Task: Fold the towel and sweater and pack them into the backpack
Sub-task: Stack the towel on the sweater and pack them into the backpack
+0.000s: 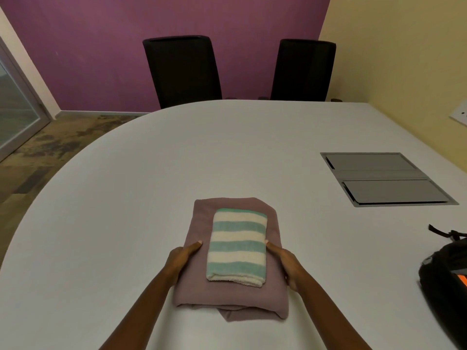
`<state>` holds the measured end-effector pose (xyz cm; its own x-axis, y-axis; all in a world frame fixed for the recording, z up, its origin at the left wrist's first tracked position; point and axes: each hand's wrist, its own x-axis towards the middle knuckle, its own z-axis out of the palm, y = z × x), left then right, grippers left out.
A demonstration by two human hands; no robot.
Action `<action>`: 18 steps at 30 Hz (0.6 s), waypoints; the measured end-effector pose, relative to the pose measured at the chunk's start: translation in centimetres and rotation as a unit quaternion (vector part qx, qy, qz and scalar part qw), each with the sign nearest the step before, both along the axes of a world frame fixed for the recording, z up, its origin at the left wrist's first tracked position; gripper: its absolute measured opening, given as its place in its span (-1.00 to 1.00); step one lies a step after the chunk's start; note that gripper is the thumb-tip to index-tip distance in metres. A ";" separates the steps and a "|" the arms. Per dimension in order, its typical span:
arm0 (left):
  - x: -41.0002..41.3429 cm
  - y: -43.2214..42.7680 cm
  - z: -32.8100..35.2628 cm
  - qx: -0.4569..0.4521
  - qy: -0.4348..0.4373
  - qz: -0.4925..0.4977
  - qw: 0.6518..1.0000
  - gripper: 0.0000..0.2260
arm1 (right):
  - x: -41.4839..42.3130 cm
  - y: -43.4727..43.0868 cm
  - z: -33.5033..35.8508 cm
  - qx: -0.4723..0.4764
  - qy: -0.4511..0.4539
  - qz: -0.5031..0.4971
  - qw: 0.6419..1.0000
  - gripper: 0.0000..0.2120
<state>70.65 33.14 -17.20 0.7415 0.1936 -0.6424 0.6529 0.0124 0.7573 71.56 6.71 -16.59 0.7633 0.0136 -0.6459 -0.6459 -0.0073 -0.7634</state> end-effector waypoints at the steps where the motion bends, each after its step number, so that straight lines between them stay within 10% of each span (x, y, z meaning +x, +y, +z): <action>1: -0.2 0.2 0.0 -0.035 0.013 0.009 0.999 -0.53 | -0.1 0.0 0.1 0.004 0.006 0.006 1.000 -0.47; 18: -3.3 9.4 2.5 -0.130 -0.055 0.045 0.989 -0.56 | -2.0 8.9 2.0 0.178 0.023 0.039 0.983 -0.41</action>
